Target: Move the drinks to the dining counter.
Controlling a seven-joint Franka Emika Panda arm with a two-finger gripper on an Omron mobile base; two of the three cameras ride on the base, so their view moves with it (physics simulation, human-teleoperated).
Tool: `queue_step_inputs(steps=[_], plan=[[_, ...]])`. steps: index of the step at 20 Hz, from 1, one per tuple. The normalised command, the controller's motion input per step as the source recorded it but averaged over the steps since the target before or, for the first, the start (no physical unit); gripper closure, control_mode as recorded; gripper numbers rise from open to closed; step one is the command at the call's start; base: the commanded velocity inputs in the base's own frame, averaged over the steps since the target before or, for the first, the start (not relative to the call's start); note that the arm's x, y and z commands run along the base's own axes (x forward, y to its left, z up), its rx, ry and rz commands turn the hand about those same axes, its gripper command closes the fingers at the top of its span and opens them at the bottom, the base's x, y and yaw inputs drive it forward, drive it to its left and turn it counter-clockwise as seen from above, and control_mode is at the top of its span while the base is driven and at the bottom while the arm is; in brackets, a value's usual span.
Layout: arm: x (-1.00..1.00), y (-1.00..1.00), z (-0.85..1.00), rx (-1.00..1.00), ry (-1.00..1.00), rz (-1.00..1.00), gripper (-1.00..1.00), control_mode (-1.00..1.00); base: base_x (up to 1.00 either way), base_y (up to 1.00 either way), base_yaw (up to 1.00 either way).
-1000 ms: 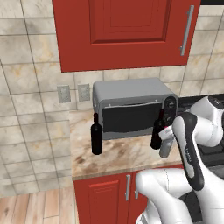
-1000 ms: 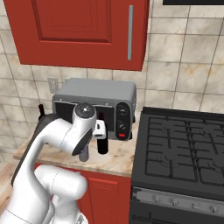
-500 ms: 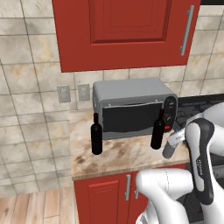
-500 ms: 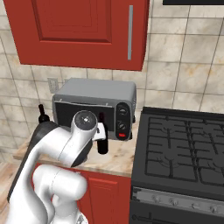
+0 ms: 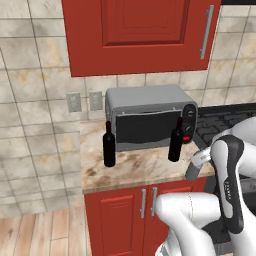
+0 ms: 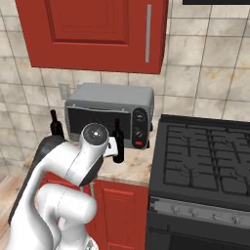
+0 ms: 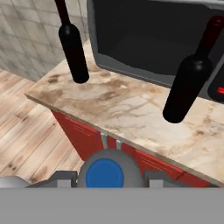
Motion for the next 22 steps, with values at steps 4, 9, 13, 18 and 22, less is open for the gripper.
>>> queue_step_inputs(steps=[4,9,13,18,22], plan=[[0.00,0.00,0.00,0.00,0.00,0.00,1.00,1.00,-1.00,-0.01,0.07],[0.00,0.00,0.00,0.00,0.00,0.00,1.00,1.00,-0.89,0.00,0.21],[0.00,0.00,0.00,0.00,0.00,0.00,1.00,1.00,-0.37,0.00,0.42],[0.00,0.00,0.00,0.00,0.00,0.00,1.00,1.00,-0.08,0.00,0.54],[0.00,0.00,0.00,0.00,0.00,0.00,1.00,1.00,-0.10,0.00,0.61]])
